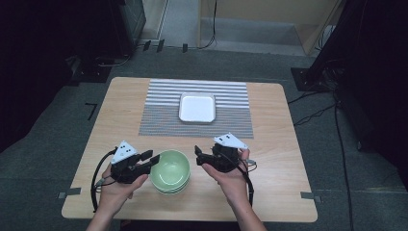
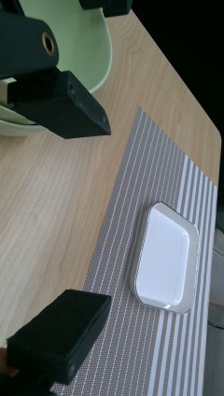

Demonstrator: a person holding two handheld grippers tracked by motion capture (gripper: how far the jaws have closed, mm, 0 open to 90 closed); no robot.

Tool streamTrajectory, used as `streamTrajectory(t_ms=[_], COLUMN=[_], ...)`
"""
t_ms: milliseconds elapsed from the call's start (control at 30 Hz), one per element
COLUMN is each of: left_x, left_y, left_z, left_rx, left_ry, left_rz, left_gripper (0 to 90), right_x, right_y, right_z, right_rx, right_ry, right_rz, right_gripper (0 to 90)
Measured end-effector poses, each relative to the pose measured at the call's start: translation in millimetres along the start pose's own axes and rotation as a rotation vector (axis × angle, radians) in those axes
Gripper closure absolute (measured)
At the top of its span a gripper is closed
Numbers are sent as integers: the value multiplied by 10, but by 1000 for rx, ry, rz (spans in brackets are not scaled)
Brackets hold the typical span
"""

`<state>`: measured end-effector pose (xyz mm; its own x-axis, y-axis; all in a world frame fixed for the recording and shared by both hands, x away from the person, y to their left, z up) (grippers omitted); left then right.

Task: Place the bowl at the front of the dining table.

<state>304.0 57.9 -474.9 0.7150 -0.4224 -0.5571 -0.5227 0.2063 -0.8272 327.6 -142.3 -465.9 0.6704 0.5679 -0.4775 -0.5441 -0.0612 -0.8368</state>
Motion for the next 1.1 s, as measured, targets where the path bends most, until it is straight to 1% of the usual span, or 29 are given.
streamTrajectory(t_ms=[100,133,233,300,367,433,467,500,533,567,600,633,667,700,767,800,833,900,933,967,1000,1033,1067,1100], left_x=[15,23,50,62,76,86,92,96,101,105,111,111,112,112,113,110,110,106,107,107,108,108,105,102], left_y=[17,27,60,72,86,101,109,114,120,125,132,132,133,134,136,133,133,127,124,124,124,122,117,108], left_z=[3,1,-13,-29,-33,-43,-46,-53,-57,-57,-58,-58,-58,-58,-59,-59,-59,-66,-72,-72,-73,-74,-74,-78], left_rx=[7,13,37,48,63,67,69,68,70,75,80,80,82,85,88,87,87,98,111,111,112,113,117,118], left_ry=[-12,-16,-29,-34,-49,-50,-48,-44,-44,-48,-55,-55,-57,-59,-58,-60,-60,-67,-82,-82,-85,-85,-86,-90], left_rz=[13,20,41,49,56,63,66,68,71,75,79,79,80,81,82,80,80,74,69,69,66,63,58,48], left_gripper=[638,639,665,673,679,680,686,686,693,700,720,732,744,744,765,799,813,829,837,839,840,840,845,845], right_x=[9,32,62,88,108,127,143,143,152,164,190,190,215,215,234,250,250,265,278,278,288,288,299,299], right_y=[13,35,62,83,99,112,126,126,136,147,170,170,197,197,220,239,239,263,284,284,301,301,318,318], right_z=[21,55,90,131,171,213,249,249,267,285,312,312,342,342,372,400,400,421,430,430,432,432,436,436], right_rx=[1,6,5,1,-11,-22,-32,-32,-35,-37,-34,-34,-38,-38,-41,-38,-38,-33,-25,-25,-14,-14,-4,-4], right_ry=[-6,-20,-27,-38,-46,-55,-60,-60,-65,-74,-89,-89,-102,-102,-113,-128,-128,-144,-154,-154,-164,-164,-180,-180], right_rz=[6,17,31,36,43,45,46,46,46,48,45,45,44,44,45,48,48,64,74,74,78,78,84,84], right_gripper=[154,144,142,142,143,153,181,181,203,222,267,267,308,308,349,371,371,372,385,385,422,422,475,475])
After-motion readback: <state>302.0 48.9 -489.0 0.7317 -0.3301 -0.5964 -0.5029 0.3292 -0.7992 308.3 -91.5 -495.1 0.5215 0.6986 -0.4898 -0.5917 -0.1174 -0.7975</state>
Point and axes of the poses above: each handheld gripper's, and its own axes: x roughly forward along the jaws, y roughly out of its underside, z roughly to its left, the point moved 9 cm from there along x, roughly forward along the jaws, and after that the axes turned 11 degrees about -y, right-handed, at the moved point
